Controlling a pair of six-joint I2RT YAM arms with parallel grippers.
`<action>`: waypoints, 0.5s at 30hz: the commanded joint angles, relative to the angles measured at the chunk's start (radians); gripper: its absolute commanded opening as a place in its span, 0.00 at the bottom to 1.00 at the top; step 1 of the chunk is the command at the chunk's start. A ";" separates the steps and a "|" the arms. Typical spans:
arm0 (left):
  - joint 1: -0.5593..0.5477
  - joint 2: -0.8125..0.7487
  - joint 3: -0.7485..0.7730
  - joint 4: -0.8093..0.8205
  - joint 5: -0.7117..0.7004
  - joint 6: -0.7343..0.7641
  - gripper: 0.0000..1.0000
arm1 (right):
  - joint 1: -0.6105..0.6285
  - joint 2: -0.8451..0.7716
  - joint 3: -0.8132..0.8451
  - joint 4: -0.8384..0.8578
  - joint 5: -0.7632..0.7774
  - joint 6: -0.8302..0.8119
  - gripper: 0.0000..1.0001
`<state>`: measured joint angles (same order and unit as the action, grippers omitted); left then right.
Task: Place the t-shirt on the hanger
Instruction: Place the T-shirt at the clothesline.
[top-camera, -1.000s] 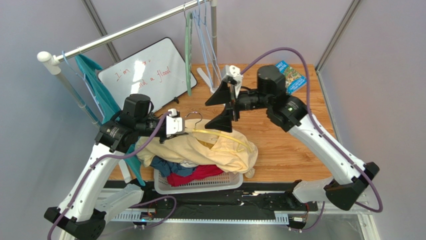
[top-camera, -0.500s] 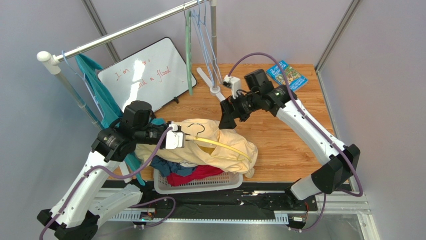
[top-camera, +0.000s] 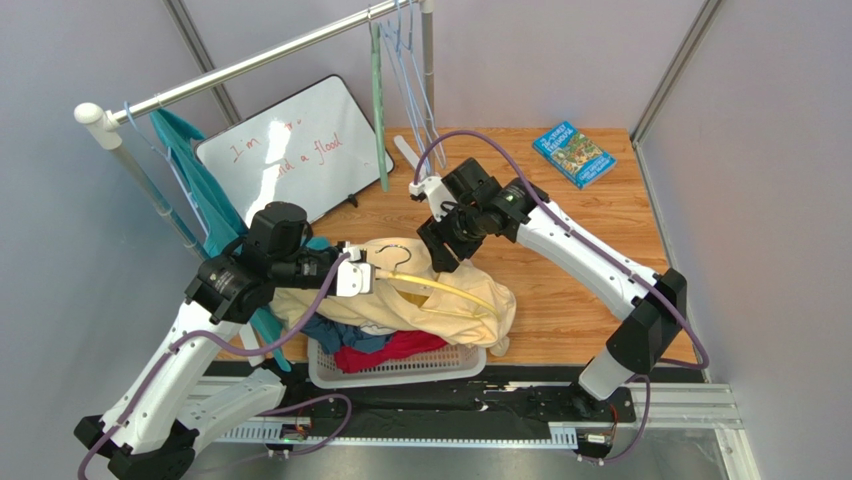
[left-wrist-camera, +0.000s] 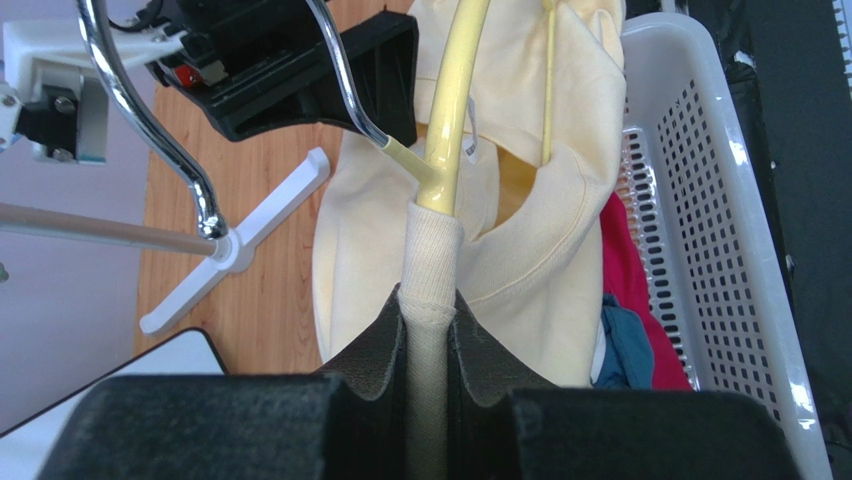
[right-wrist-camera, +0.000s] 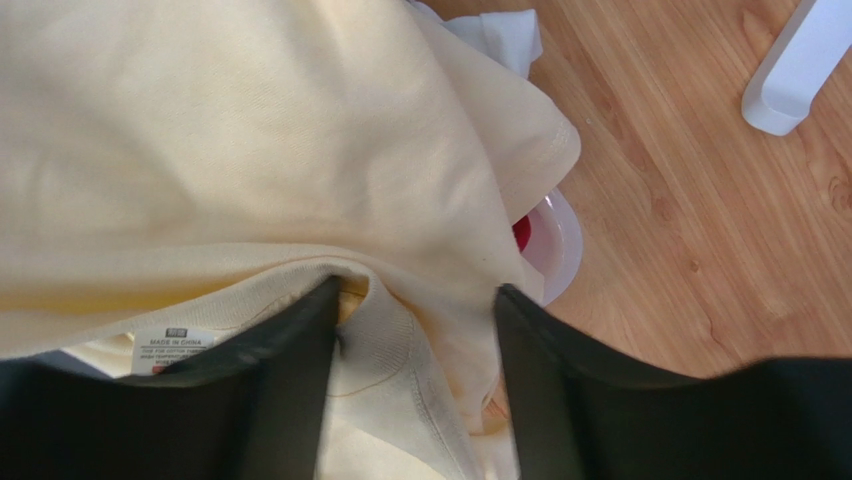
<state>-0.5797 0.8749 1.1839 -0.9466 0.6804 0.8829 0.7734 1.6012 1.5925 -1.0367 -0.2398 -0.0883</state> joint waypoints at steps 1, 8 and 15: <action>-0.005 -0.020 0.010 0.054 -0.004 -0.044 0.00 | 0.003 0.040 0.089 -0.026 0.112 -0.018 0.49; -0.003 -0.085 -0.024 0.109 -0.129 -0.181 0.00 | -0.036 -0.075 0.043 -0.077 0.146 -0.047 0.31; 0.080 -0.209 -0.107 0.334 -0.169 -0.454 0.00 | -0.129 -0.210 -0.097 -0.092 0.123 -0.071 0.07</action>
<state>-0.5365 0.7433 1.1046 -0.8047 0.5419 0.6304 0.6979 1.4528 1.5558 -1.1065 -0.1253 -0.1268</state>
